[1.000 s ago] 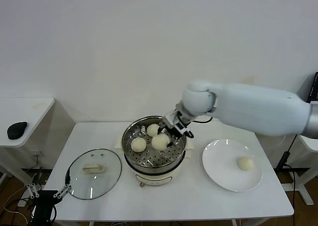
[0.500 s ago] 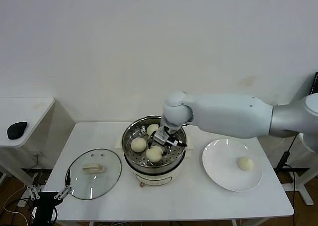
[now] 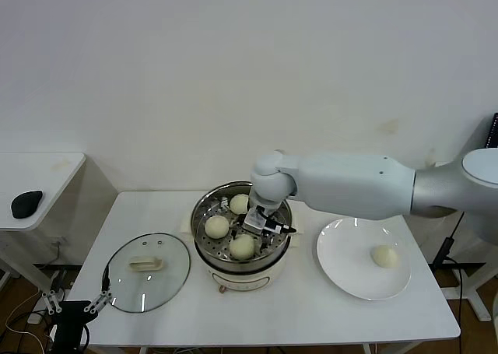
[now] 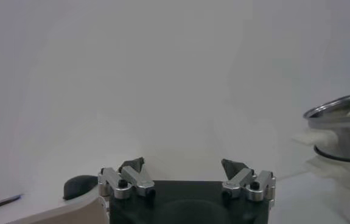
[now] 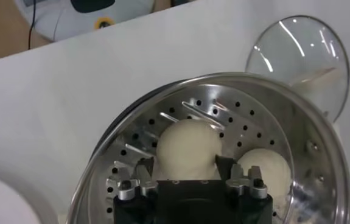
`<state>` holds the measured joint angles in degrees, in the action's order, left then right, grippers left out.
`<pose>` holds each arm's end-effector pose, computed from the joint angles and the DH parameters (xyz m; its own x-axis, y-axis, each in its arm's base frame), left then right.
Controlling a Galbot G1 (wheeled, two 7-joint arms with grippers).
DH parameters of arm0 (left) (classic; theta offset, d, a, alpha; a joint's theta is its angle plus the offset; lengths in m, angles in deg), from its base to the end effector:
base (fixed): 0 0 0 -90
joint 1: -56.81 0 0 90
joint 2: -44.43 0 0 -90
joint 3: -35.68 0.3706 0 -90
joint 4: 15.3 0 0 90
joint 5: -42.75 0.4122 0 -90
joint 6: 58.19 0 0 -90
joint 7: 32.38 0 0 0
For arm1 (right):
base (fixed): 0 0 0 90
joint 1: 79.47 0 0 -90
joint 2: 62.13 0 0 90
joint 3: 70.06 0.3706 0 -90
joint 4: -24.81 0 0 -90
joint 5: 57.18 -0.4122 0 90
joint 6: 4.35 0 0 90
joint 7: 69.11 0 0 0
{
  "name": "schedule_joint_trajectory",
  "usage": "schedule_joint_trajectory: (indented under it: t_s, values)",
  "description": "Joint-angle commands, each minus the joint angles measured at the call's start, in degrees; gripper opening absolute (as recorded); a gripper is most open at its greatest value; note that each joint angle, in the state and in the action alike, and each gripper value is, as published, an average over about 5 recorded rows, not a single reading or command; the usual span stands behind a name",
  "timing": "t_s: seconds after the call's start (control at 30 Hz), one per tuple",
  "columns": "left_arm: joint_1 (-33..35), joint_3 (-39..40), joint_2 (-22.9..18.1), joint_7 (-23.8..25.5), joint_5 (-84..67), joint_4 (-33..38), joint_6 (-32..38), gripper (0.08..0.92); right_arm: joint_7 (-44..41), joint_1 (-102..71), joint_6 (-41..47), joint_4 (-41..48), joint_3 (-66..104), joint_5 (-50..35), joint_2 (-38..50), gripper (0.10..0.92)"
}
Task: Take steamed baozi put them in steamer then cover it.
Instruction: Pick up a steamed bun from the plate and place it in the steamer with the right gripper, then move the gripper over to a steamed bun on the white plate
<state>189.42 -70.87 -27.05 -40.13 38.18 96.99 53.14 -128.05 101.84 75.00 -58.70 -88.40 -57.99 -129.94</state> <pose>0.1549 0.1711 -0.3716 -0.9846 -0.1296 -0.1170 -0.1619 0.9286 0.3338 0.5359 0.2024 -0.1166 -0.0598 -0.2230 0.9730 -0.3116 -0.9219 -0.2304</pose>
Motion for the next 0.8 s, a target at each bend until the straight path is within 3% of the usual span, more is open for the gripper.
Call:
schedule_joint_trajectory:
  t_s: [0.03,0.27,0.63,0.8]
  values:
    - [-0.1,-0.2,0.3,0.0,0.0,0.0,0.0,0.823,0.2,1.5,-1.4,0.3,1.5,-0.2,0.5,0.813]
    - [-0.4,-0.5,0.8,0.0,-0.1,0.2,-0.1,0.823,1.0,3.7,4.5,1.5,6.3,-3.0,5.4,0.823]
    - [-1.2,-0.4,2.5,0.2,-0.2,0.4,-0.5,0.823,1.2,5.9,34.6,-7.4,7.8,-10.6,24.8,0.823]
    - [-2.1,0.8,3.0,0.3,-0.1,-0.2,-0.7,0.823,0.6,2.5,35.5,-9.8,8.5,-7.7,35.4,0.823]
